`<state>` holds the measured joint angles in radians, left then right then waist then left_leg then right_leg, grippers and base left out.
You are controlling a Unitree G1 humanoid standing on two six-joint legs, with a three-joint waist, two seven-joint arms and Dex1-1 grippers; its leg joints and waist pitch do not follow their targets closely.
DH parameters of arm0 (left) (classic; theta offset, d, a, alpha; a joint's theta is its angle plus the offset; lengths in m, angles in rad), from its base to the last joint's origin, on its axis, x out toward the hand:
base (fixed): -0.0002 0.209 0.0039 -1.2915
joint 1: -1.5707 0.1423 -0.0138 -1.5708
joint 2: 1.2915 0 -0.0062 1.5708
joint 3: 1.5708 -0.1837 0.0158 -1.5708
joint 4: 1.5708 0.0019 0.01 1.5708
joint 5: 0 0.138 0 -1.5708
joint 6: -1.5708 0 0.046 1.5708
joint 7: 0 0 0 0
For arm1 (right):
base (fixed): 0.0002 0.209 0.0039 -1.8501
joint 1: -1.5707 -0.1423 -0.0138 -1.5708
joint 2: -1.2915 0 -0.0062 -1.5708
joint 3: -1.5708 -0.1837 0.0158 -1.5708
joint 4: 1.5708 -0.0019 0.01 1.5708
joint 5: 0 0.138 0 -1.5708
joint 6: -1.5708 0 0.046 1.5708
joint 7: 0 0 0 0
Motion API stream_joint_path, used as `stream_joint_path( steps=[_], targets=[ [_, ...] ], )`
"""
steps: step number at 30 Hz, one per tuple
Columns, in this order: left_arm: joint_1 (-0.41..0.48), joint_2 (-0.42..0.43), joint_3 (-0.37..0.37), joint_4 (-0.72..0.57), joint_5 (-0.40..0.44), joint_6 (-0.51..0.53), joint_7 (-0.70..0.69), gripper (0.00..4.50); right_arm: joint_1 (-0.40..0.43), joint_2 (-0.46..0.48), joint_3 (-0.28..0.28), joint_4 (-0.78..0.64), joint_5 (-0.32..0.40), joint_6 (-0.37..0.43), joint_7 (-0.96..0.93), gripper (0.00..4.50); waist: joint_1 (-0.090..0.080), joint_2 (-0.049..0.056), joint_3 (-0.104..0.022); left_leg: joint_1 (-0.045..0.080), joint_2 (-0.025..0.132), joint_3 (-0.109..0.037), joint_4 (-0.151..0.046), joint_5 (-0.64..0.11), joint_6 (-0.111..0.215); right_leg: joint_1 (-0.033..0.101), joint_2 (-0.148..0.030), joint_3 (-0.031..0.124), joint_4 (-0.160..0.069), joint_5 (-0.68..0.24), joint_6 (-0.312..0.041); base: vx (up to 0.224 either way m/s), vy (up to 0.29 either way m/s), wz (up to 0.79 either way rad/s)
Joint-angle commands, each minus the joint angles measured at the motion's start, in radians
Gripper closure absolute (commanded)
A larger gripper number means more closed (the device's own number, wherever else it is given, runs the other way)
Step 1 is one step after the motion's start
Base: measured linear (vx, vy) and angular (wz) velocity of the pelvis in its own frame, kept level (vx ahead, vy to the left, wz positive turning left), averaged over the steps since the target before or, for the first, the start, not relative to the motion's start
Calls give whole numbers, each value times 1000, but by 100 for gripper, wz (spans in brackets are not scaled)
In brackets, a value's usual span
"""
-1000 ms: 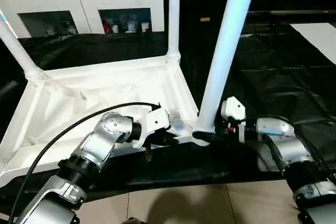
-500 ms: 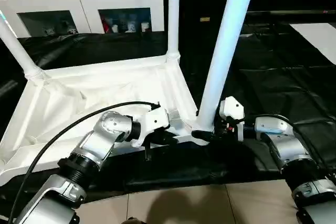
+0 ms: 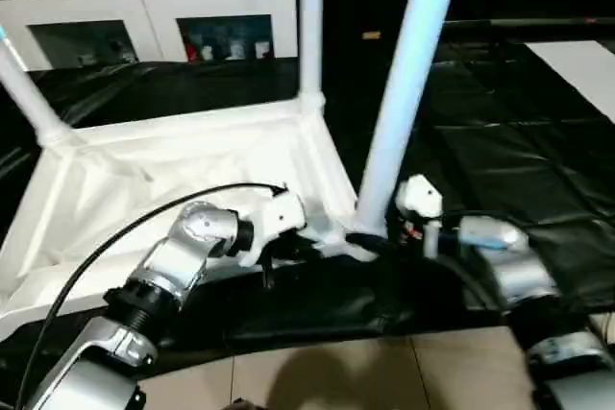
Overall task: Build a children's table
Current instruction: Rotate leg to tighten
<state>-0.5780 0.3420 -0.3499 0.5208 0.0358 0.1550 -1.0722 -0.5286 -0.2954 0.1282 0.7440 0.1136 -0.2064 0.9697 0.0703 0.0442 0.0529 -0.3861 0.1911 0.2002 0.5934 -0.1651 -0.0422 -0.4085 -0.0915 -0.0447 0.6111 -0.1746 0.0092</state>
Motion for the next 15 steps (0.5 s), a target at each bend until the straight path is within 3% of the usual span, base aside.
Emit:
stream_joint_path(
  steps=[1, 2, 5, 6, 7, 8, 10, 15],
  targets=[
    [-3, -31, -24, 40, 9, 12, 26, 450, -13, 29, -70, 18, 11, 25, -167, 183, -1, -16, -65, 21, 33, -21, -75, -315, 19, 35, -48, 30, -85, -332, -225, 0, 0, 0],
    [-27, -67, -18, 86, 24, 13, 90, 450, -5, 86, -87, 21, 11, 55, -275, 183, -5, -15, -64, 20, 31, -21, -77, -310, 14, 35, -47, 31, -86, -328, -222, 0, 0, 0],
    [-48, -95, -11, 119, 33, 15, 139, 450, -3, 126, -92, 24, -4, 68, -363, 183, -9, -16, -67, 19, 31, -23, -77, -305, 14, 38, -48, 30, -84, -305, -221, 0, 0, 0],
    [-68, -122, -2, 150, 34, 13, 179, 450, -12, 159, -98, 39, -14, 79, -438, 183, -10, -12, -67, 18, 31, -22, -77, -304, 16, 37, -47, 31, -84, -298, -222, 0, 0, 0],
    [-68, -122, -2, 150, 34, 13, 179, 450, -12, 159, -98, 39, -14, 79, -438, 183, -11, -13, -65, 22, 30, -20, -77, -312, 12, 33, -46, 32, -88, -304, -219, 0, 0, 0],
    [-73, -129, 1, 158, 35, 13, 190, 450, -14, 168, -99, 42, -17, 82, -459, 184, -10, -14, -67, 19, 29, -22, -78, -316, 13, 39, -49, 30, -86, -309, -217, 0, 0, 0],
    [-107, -173, 20, 212, 38, 11, 251, 450, -34, 224, -110, 70, -26, 99, -579, 184, -12, -10, -64, 20, 28, -20, -77, -320, 11, 33, -47, 32, -89, -318, -214, 0, 0, 0],
    [-169, -252, 50, 329, 47, -5, 374, 450, -82, 334, -124, 120, -53, 107, -799, 184, -14, -13, -64, 24, 27, -25, -81, -354, -8, 32, -49, 31, -96, -369, -194, 0, 0, 0]
  ],
)
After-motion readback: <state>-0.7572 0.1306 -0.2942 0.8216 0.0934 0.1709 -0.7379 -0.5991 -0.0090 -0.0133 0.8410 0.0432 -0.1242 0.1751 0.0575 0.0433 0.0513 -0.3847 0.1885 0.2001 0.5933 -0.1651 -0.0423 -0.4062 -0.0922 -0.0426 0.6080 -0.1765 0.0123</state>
